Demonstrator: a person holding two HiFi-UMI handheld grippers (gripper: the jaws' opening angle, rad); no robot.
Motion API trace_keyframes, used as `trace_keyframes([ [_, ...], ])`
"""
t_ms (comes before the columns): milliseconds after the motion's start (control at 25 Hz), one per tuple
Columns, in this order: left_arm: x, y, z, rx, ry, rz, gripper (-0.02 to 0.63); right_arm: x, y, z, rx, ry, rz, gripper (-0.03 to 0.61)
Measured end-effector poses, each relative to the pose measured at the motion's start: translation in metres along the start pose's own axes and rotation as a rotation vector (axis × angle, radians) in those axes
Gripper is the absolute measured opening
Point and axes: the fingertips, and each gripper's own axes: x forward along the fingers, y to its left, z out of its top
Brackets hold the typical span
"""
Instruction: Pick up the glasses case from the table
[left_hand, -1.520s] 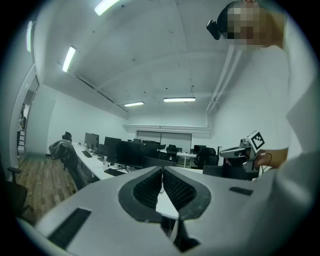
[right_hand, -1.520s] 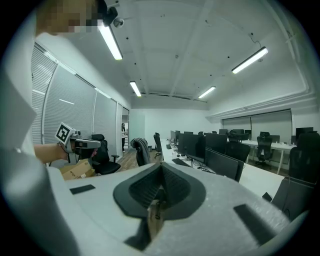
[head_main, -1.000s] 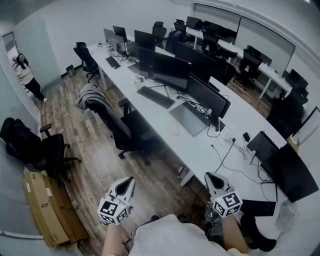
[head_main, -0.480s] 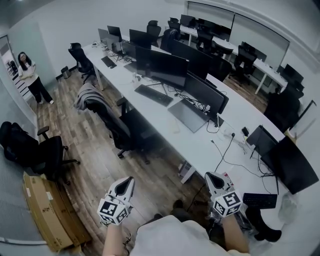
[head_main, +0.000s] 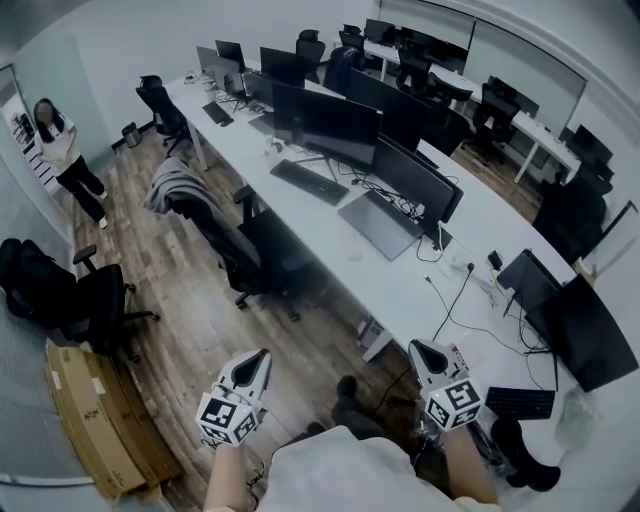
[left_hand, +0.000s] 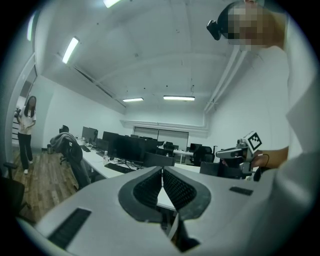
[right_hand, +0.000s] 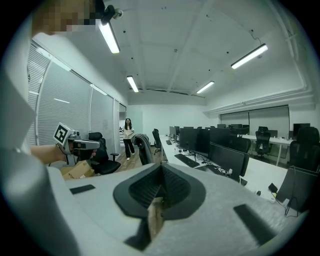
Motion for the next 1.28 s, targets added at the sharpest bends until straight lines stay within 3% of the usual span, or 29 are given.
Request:
trace_keyframes([
  [360, 0.052, 0.021, 0.003, -0.003, 0.022, 0.026, 0.011, 0.052, -0.042, -0.001, 0.008, 0.015, 0.033, -0.002],
  [800, 0.161, 0.05, 0.012, -0.014, 0.064, 0.028, 0.011, 0.13, -0.121, 0.001, 0.0, 0.082, 0.073, -0.002],
  [1280, 0.254, 0.056, 0.02, -0.003, 0.093, 0.06, 0.011, 0.19, -0.195, 0.002, 0.035, 0.087, 0.133, 0.0],
])
